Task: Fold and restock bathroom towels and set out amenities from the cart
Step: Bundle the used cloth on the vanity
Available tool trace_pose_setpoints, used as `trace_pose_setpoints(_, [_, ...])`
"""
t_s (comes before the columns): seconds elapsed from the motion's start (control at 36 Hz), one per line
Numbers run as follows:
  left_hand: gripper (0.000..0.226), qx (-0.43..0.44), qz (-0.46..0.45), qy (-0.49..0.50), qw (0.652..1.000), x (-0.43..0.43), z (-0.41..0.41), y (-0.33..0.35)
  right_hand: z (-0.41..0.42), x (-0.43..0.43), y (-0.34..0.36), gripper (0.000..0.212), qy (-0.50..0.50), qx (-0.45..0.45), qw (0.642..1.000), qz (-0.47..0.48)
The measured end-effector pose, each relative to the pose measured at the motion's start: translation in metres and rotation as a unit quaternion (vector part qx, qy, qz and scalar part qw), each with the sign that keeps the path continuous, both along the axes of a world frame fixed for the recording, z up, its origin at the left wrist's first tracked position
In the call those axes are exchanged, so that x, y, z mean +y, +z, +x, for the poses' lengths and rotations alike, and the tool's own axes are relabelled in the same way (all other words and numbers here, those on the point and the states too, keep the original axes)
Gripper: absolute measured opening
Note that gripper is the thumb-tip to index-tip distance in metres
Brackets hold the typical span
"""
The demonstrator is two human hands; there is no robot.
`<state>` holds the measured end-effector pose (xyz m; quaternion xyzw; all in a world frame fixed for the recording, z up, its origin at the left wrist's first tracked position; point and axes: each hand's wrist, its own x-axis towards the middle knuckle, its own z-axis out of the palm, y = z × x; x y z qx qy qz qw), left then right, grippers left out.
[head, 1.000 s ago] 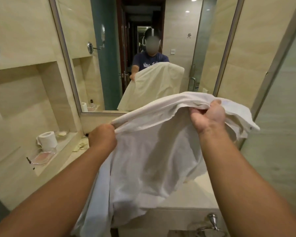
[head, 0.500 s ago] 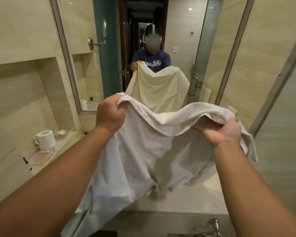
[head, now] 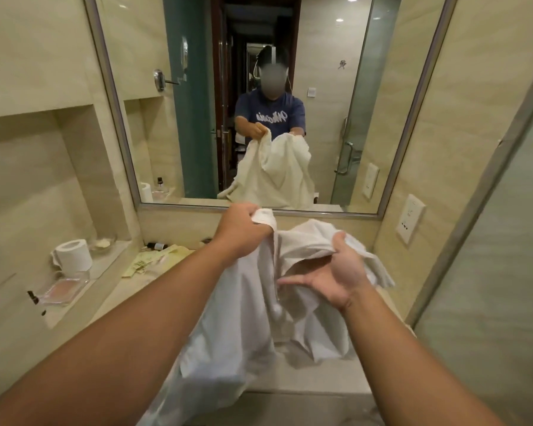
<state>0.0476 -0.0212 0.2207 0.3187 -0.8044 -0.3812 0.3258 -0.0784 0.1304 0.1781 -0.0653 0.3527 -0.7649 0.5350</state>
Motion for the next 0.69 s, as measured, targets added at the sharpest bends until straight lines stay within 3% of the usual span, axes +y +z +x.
trace_pose_setpoints(0.06, [0.009,-0.019,-0.012,-0.027,0.999,0.016,-0.006,0.001,0.014,-0.008,-0.007,0.087,0.021,0.041,0.999,-0.002])
trace_pose_setpoints(0.19, [0.021,-0.037,0.033,-0.133,0.990,0.035,-0.011,-0.004,0.037,-0.027,-0.008,0.071,-0.094,0.120,0.986,0.067])
trace_pose_setpoints(0.31, [0.041,-0.044,0.094,-0.222,0.969,0.037,-0.003,-0.005,0.033,-0.035,-0.006,0.064,-0.150,0.110,0.980,0.076])
trace_pose_setpoints(0.44, [0.058,-0.147,0.023,-0.261,0.954,0.037,0.004,0.001,0.033,-0.038,0.007,0.061,-0.179,0.090,0.977,0.065])
trace_pose_setpoints(0.56, [0.089,-0.202,-0.080,-0.244,0.945,0.043,0.009,0.002,0.031,-0.042,0.019,0.054,-0.235,0.086,0.963,0.101])
trace_pose_setpoints(0.64, [0.087,-0.229,-0.137,-0.165,0.949,0.048,0.009,-0.003,0.018,-0.043,0.031,0.048,-0.288,0.075,0.949,0.101])
trace_pose_setpoints(0.69, [0.075,-0.258,-0.127,-0.080,0.954,0.038,0.010,-0.011,0.002,-0.042,0.043,0.045,-0.327,0.068,0.938,0.091])
